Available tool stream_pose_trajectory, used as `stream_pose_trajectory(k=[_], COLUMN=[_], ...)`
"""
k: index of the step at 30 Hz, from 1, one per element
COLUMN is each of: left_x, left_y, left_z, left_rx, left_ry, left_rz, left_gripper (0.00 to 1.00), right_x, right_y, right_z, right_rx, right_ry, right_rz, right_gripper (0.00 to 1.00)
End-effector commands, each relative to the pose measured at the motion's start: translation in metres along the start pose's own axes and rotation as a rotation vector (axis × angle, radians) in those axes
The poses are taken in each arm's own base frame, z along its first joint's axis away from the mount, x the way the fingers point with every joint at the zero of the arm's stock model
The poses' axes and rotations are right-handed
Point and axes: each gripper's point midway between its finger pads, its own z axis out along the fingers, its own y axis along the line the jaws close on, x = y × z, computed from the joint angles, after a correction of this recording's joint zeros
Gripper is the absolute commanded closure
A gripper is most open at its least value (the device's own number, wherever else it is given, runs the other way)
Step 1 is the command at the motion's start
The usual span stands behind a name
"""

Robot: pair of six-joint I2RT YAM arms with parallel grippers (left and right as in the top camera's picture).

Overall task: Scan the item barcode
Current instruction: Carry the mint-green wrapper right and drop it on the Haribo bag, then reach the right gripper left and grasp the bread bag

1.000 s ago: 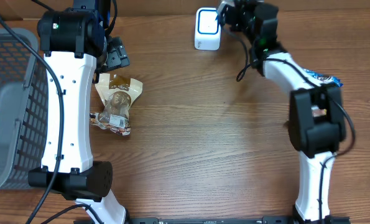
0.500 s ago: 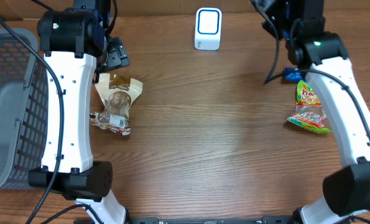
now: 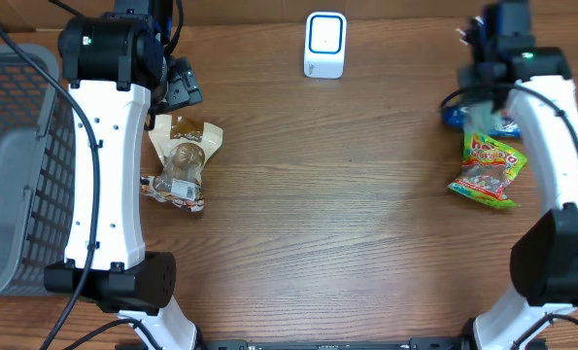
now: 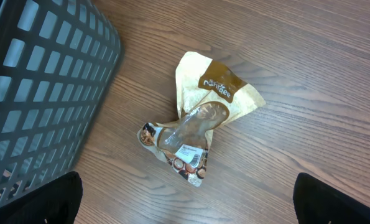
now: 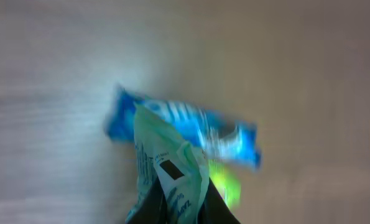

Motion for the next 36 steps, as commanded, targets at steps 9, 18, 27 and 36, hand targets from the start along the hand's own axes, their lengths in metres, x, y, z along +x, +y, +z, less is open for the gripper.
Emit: stream_pose_trajectory(k=[9, 18, 27, 36], left_x=[0.0, 0.0, 0.0, 0.0], left_y=[-0.001, -0.001, -0.001, -0.001], left_z=[0.003, 0.003, 0.003, 0.003], left_rx=[-0.013, -0.013, -0.013, -0.013], left_ry=[0.001, 0.001, 0.001, 0.001], left_rz=[-0.008, -0.008, -0.008, -0.008], left_gripper=[0.0, 0.0, 0.0, 0.0], right_x=[0.058, 0.063, -0.014, -0.077], right_y=[-0.026, -0.027, 0.03, 0.121], right_z=[0.033, 0.011, -0.087, -0.125], right_rx=[-0.069, -0.057, -0.576, -1.041], right_ry=[0.252, 0.306, 0.131, -0.008], right_rz=[0.391, 0.418, 0.486, 0.44], right_gripper=[0.77, 0.0, 0.0, 0.02])
